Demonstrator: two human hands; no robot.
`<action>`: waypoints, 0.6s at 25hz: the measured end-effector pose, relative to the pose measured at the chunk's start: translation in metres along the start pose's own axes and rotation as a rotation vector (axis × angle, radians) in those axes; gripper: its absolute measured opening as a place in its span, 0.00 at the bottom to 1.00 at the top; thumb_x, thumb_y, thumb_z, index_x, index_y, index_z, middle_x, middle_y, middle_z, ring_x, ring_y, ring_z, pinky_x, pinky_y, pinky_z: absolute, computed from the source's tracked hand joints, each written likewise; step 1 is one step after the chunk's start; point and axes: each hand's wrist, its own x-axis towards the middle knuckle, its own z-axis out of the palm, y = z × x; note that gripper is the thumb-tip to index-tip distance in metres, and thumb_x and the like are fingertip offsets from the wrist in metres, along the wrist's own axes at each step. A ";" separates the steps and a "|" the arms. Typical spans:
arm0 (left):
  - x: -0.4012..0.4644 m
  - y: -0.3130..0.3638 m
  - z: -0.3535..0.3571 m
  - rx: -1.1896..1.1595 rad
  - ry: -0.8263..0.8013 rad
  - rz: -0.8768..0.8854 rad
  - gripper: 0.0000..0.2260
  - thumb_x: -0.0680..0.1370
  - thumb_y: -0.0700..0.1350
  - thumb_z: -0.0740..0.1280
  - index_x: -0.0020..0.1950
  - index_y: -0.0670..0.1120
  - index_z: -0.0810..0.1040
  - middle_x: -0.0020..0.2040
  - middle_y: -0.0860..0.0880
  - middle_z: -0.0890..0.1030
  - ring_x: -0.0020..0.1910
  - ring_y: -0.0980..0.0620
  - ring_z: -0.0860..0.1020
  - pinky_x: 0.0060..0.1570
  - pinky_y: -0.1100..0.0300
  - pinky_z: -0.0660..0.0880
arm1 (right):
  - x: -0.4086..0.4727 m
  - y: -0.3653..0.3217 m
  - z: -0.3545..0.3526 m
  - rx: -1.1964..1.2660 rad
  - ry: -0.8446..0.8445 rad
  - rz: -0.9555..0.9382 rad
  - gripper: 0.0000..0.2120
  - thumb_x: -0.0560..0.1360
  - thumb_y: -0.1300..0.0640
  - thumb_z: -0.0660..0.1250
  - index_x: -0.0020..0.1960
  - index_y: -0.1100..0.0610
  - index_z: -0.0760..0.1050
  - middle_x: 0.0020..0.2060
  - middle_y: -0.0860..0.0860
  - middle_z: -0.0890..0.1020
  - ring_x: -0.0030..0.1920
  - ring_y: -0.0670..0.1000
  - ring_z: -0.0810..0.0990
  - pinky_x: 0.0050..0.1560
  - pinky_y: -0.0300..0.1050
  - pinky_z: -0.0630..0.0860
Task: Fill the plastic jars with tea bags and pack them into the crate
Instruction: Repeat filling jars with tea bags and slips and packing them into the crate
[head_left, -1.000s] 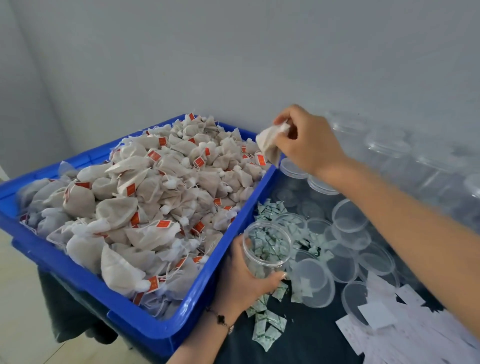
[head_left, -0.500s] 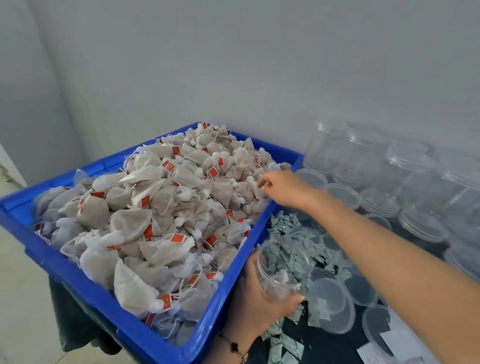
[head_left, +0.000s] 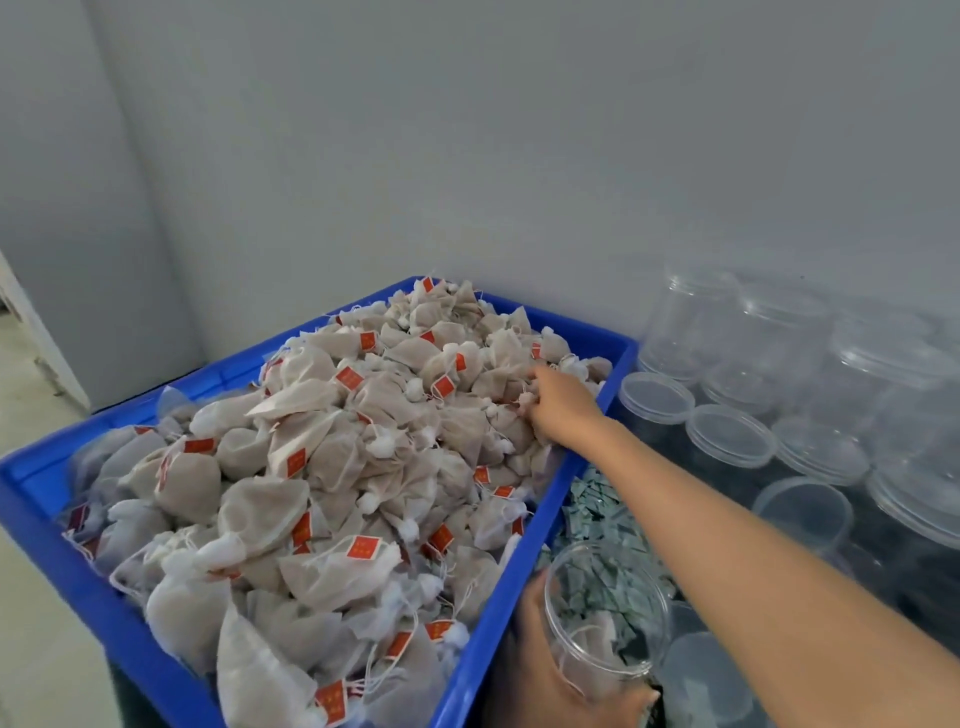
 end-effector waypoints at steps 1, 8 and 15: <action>-0.001 0.000 0.001 -0.044 0.075 0.040 0.53 0.55 0.70 0.73 0.72 0.60 0.48 0.74 0.58 0.59 0.71 0.62 0.61 0.69 0.64 0.64 | -0.006 0.001 -0.010 0.039 0.019 -0.003 0.18 0.78 0.60 0.60 0.68 0.57 0.68 0.61 0.55 0.77 0.58 0.54 0.76 0.57 0.47 0.73; -0.007 -0.002 0.004 -0.064 0.185 0.149 0.44 0.54 0.64 0.76 0.65 0.63 0.59 0.64 0.60 0.70 0.64 0.64 0.69 0.63 0.60 0.71 | -0.094 -0.001 -0.098 0.336 0.156 -0.099 0.08 0.72 0.65 0.66 0.41 0.52 0.74 0.36 0.45 0.78 0.37 0.49 0.80 0.41 0.49 0.81; -0.004 -0.007 0.004 -0.017 0.152 0.139 0.46 0.55 0.67 0.75 0.68 0.62 0.57 0.64 0.61 0.70 0.63 0.64 0.70 0.63 0.60 0.72 | -0.166 -0.019 -0.082 -0.147 -0.434 -0.277 0.03 0.71 0.48 0.68 0.43 0.46 0.77 0.40 0.42 0.81 0.39 0.37 0.78 0.41 0.36 0.77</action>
